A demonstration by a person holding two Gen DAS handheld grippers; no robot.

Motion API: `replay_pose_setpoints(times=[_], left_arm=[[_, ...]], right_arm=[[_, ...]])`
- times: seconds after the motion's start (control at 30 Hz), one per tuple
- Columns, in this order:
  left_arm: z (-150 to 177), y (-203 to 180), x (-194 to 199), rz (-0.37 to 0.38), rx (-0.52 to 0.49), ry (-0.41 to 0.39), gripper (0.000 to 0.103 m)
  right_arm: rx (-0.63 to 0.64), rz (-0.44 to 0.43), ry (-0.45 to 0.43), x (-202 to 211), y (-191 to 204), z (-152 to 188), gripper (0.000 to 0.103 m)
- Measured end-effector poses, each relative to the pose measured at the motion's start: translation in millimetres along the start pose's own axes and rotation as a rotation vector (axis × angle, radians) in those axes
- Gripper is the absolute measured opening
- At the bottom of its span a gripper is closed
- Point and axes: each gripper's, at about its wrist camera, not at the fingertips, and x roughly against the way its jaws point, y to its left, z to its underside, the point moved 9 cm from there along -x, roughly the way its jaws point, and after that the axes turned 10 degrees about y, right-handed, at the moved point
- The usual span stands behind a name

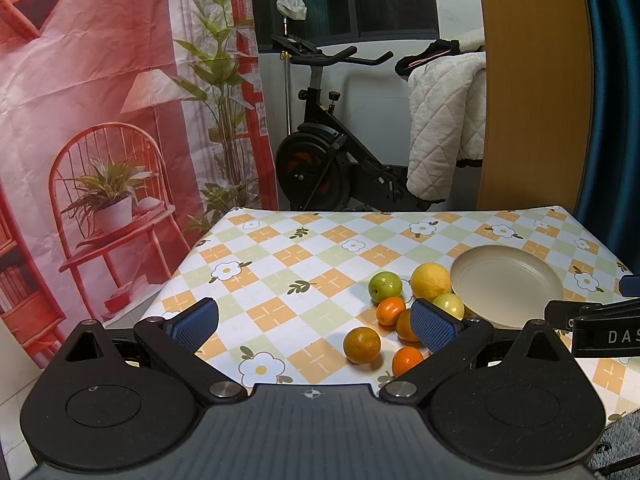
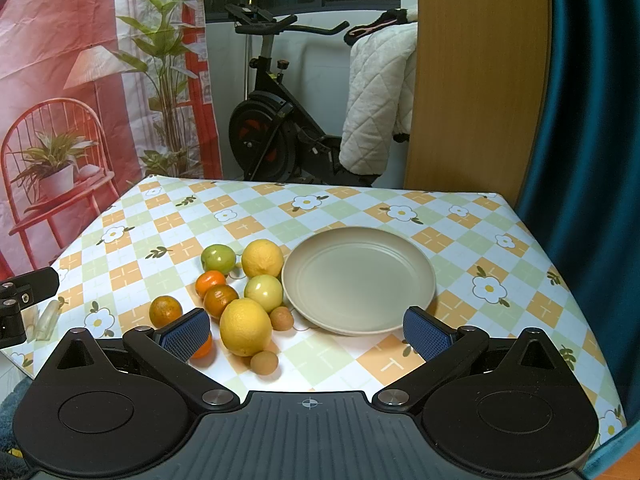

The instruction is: Organize fruits

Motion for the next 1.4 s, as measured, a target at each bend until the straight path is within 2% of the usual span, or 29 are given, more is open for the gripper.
replay_pose_setpoints(times=[1.4], left_arm=[[0.5,0.5,-1.9,0.008,0.009,0.004,0.103]], right_arm=[[0.001,0.001,-0.002,0.5,-0.1,-0.2,0.103]])
